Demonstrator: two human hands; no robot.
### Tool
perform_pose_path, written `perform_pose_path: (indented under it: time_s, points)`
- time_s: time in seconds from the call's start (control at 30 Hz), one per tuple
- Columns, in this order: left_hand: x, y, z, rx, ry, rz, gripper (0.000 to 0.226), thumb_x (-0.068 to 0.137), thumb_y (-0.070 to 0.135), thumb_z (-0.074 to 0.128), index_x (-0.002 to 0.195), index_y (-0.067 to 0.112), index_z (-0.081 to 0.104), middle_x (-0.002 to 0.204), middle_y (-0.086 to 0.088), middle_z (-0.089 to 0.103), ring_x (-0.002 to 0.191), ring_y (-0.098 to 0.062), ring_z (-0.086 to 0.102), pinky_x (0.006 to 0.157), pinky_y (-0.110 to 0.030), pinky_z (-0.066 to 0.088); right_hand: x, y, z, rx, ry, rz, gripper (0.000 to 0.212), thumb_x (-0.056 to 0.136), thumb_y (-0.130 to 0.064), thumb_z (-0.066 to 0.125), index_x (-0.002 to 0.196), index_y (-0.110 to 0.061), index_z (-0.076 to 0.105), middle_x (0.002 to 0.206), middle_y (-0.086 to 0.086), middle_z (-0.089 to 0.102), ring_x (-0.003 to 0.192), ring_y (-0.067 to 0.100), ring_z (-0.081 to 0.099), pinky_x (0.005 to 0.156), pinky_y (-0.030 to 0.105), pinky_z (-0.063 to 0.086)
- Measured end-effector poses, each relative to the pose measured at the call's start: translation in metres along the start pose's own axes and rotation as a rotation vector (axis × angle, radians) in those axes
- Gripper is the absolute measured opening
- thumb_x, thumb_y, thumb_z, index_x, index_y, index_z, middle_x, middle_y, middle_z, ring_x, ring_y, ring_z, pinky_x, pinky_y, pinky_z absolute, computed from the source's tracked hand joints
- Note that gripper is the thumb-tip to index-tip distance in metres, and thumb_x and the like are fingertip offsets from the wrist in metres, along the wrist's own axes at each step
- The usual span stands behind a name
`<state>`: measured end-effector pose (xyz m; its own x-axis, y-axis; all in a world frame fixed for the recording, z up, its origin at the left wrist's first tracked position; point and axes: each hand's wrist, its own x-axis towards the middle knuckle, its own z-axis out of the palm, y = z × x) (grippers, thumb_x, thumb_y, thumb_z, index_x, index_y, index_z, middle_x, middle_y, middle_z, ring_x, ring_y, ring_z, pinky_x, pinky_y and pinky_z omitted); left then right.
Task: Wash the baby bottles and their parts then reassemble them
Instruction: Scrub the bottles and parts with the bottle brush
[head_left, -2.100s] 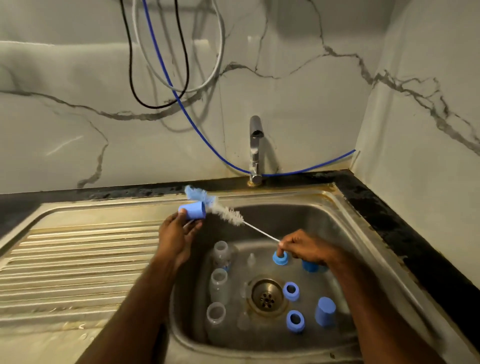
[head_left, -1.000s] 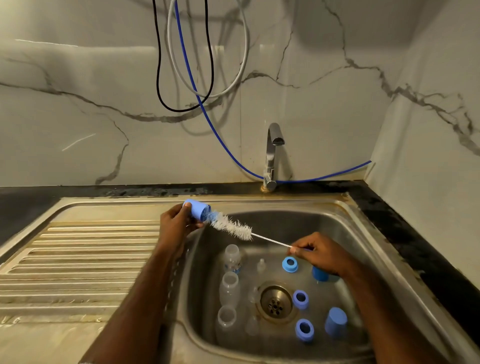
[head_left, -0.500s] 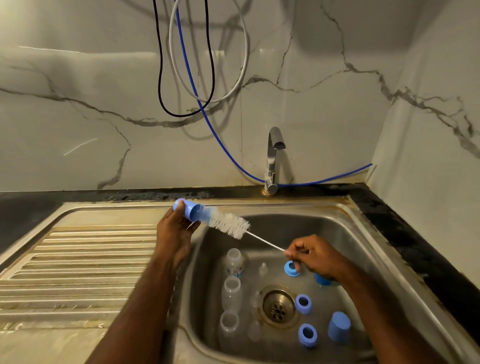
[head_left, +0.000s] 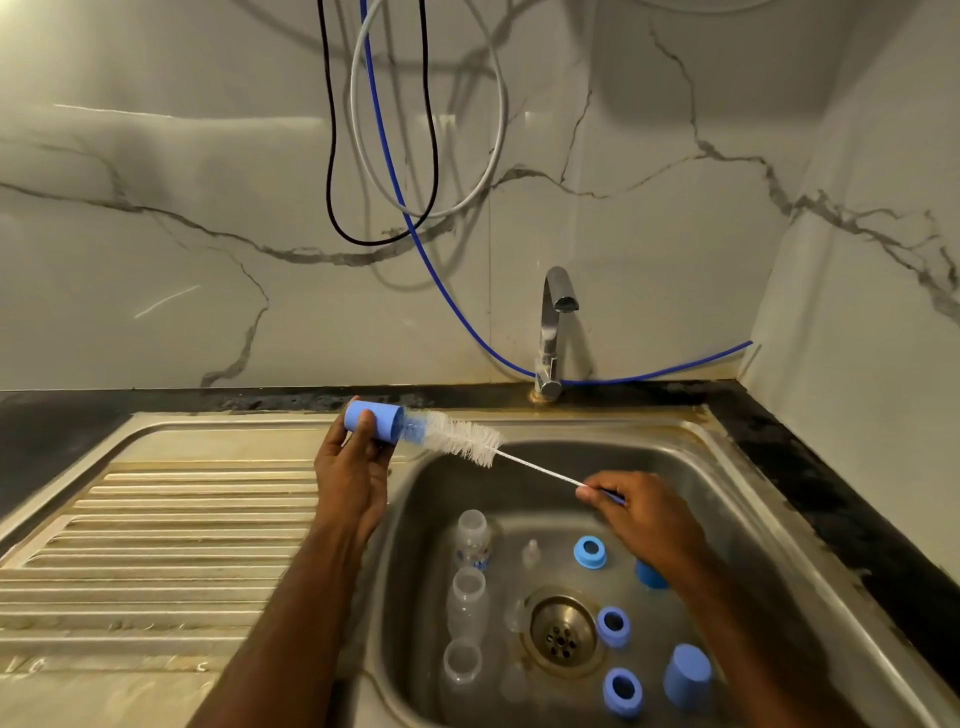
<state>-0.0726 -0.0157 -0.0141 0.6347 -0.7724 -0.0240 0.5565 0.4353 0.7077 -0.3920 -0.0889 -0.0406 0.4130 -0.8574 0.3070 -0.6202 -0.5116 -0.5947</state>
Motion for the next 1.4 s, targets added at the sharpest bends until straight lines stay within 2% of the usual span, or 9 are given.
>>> perform_pose_path:
  time_s: [0.2, 0.37, 0.47, 0.6, 0.7, 0.83, 1.0, 1.2, 1.4]
  points:
    - [0.005, 0.003, -0.006, 0.051, -0.142, -0.075, 0.033, 0.102, 0.010, 0.049, 0.134, 0.014, 0.056, 0.123, -0.012, 0.063, 0.106, -0.026, 0.064, 0.083, -0.034, 0.061, -0.005, 0.006, 0.001, 0.511, -0.493, 0.132, 0.052, 0.092, -0.054, 0.057, 0.078, -0.008, 0.076, 0.054, 0.014, 0.043, 0.043, 0.017, 0.036, 0.050, 0.029, 0.034]
    - [0.005, 0.003, -0.003, -0.014, -0.092, -0.081, 0.058, 0.087, 0.017, 0.063, 0.143, 0.012, 0.050, 0.130, -0.014, 0.064, 0.111, -0.028, 0.068, 0.088, -0.040, 0.061, -0.005, 0.010, 0.002, 0.413, -0.233, 0.132, 0.022, 0.077, -0.017, 0.086, 0.077, -0.013, 0.065, 0.055, 0.001, 0.064, 0.046, 0.004, 0.055, 0.049, 0.022, 0.044]
    - [0.006, 0.003, -0.006, 0.010, -0.026, -0.065, 0.053, 0.081, 0.024, 0.069, 0.131, 0.012, 0.057, 0.127, -0.016, 0.066, 0.110, -0.027, 0.070, 0.083, -0.036, 0.063, -0.002, 0.005, 0.006, 0.377, -0.129, 0.111, 0.014, 0.082, -0.020, 0.083, 0.078, -0.017, 0.070, 0.070, 0.004, 0.072, 0.060, 0.010, 0.068, 0.056, 0.025, 0.055]
    - [0.007, 0.000, -0.007, 0.081, -0.003, -0.060, 0.047, 0.080, 0.031, 0.071, 0.123, 0.014, 0.062, 0.122, -0.016, 0.066, 0.122, -0.033, 0.062, 0.107, -0.051, 0.048, 0.000, 0.002, 0.001, 0.183, -0.044, 0.045, 0.010, 0.092, -0.033, 0.070, 0.081, -0.031, 0.070, 0.072, -0.010, 0.071, 0.069, 0.005, 0.066, 0.071, 0.032, 0.056]
    - [0.009, 0.001, -0.010, -0.134, -0.034, -0.161, 0.064, 0.090, 0.031, 0.066, 0.144, 0.004, 0.047, 0.141, -0.023, 0.055, 0.137, -0.035, 0.051, 0.117, -0.050, 0.038, -0.004, -0.002, 0.000, 0.456, -0.370, 0.127, 0.026, 0.096, -0.041, 0.063, 0.084, -0.022, 0.074, 0.062, -0.002, 0.061, 0.051, 0.011, 0.051, 0.055, 0.033, 0.047]
    - [0.006, 0.009, -0.008, -0.275, -0.099, -0.220, 0.041, 0.104, 0.032, 0.050, 0.137, 0.006, 0.052, 0.118, -0.013, 0.068, 0.122, -0.025, 0.062, 0.109, -0.044, 0.047, -0.011, 0.000, 0.000, 0.667, -0.694, 0.237, 0.053, 0.093, -0.064, 0.056, 0.091, -0.015, 0.074, 0.059, 0.003, 0.053, 0.040, 0.011, 0.031, 0.039, 0.023, 0.024]
    - [0.005, 0.017, -0.005, -0.231, -0.105, -0.139, 0.034, 0.107, 0.024, 0.045, 0.135, 0.005, 0.050, 0.122, -0.015, 0.062, 0.121, -0.026, 0.061, 0.103, -0.041, 0.051, -0.007, -0.002, 0.013, 0.661, -0.308, 0.148, 0.022, 0.076, -0.030, 0.088, 0.071, -0.020, 0.068, 0.064, 0.014, 0.069, 0.040, 0.020, 0.054, 0.041, 0.027, 0.043]
    - [0.002, 0.012, 0.000, 0.014, -0.094, 0.029, 0.027, 0.099, 0.011, 0.056, 0.127, 0.008, 0.058, 0.114, -0.011, 0.069, 0.099, -0.020, 0.074, 0.078, -0.032, 0.063, 0.003, 0.005, 0.011, 0.140, 0.091, 0.049, 0.016, 0.091, -0.040, 0.069, 0.077, -0.032, 0.068, 0.069, -0.014, 0.066, 0.066, 0.005, 0.062, 0.067, 0.037, 0.055]
    - [0.002, 0.022, -0.011, 0.024, -0.204, -0.087, 0.026, 0.103, 0.021, 0.048, 0.126, 0.012, 0.056, 0.107, -0.009, 0.067, 0.093, -0.019, 0.070, 0.080, -0.032, 0.062, -0.008, -0.004, -0.009, 0.563, -0.652, 0.248, 0.047, 0.099, -0.052, 0.053, 0.080, -0.014, 0.074, 0.053, 0.000, 0.042, 0.045, 0.015, 0.031, 0.045, 0.028, 0.028]
